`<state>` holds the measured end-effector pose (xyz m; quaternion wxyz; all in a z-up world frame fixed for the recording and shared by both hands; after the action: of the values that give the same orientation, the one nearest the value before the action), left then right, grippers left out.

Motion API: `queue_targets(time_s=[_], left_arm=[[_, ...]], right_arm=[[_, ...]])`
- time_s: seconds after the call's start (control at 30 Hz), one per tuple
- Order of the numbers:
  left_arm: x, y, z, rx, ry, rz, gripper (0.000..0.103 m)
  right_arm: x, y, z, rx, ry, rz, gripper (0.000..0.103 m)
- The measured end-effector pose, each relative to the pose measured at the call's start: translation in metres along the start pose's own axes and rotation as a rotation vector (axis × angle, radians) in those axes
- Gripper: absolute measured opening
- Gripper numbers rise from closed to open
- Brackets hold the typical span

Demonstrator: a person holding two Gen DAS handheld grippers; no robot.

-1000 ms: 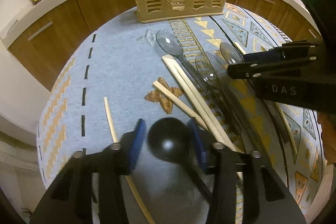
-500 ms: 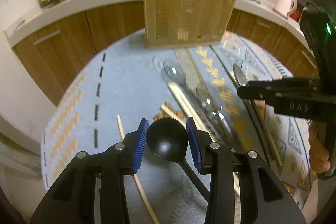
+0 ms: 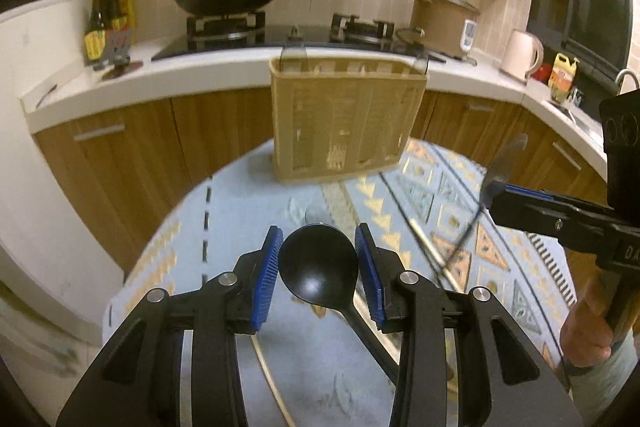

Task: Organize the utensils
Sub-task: 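Lift the ladle and spoon up toward the beige holder with both tools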

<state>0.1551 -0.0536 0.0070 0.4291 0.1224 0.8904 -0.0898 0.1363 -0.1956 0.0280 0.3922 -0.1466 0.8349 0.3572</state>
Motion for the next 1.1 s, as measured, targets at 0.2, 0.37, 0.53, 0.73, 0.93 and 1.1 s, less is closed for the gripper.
queue_targets(time_s=[0.2, 0.37, 0.53, 0.73, 0.93, 1.1], left_arm=[[-0.026, 0.005, -0.007, -0.017, -0.060, 0.007, 0.036], [-0.035, 0.022, -0.009, -0.027, -0.069, -0.014, 0.036], [-0.025, 0.036, -0.006, -0.031, -0.049, -0.031, 0.036], [-0.019, 0.040, -0.001, 0.004, -0.041, -0.043, 0.036], [-0.019, 0.044, 0.005, 0.009, -0.030, -0.046, 0.036], [-0.020, 0.051, 0.009, 0.003, -0.025, -0.047, 0.036]], right_arm=[[-0.029, 0.003, -0.005, 0.013, -0.047, -0.016, 0.016], [-0.034, -0.036, -0.003, 0.093, -0.022, 0.110, 0.018], [-0.009, -0.083, 0.000, 0.173, 0.054, 0.306, 0.064], [-0.002, -0.106, 0.030, 0.303, 0.181, 0.395, 0.062], [-0.006, -0.129, 0.089, 0.504, 0.360, 0.378, 0.062], [-0.002, -0.140, 0.118, 0.592, 0.388, 0.375, 0.062]])
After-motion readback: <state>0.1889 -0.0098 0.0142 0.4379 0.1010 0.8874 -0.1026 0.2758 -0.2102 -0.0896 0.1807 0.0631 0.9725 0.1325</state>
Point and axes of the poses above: each gripper's, at about its wrist camera, not at the fingertips, and z roughly the way its jaws point, y to its left, x to its underside, the point moved 6 cm from there along z, roughly the way its jaws point, and after that the axes turned 3 degrees about -x, right-handed, at the moved point
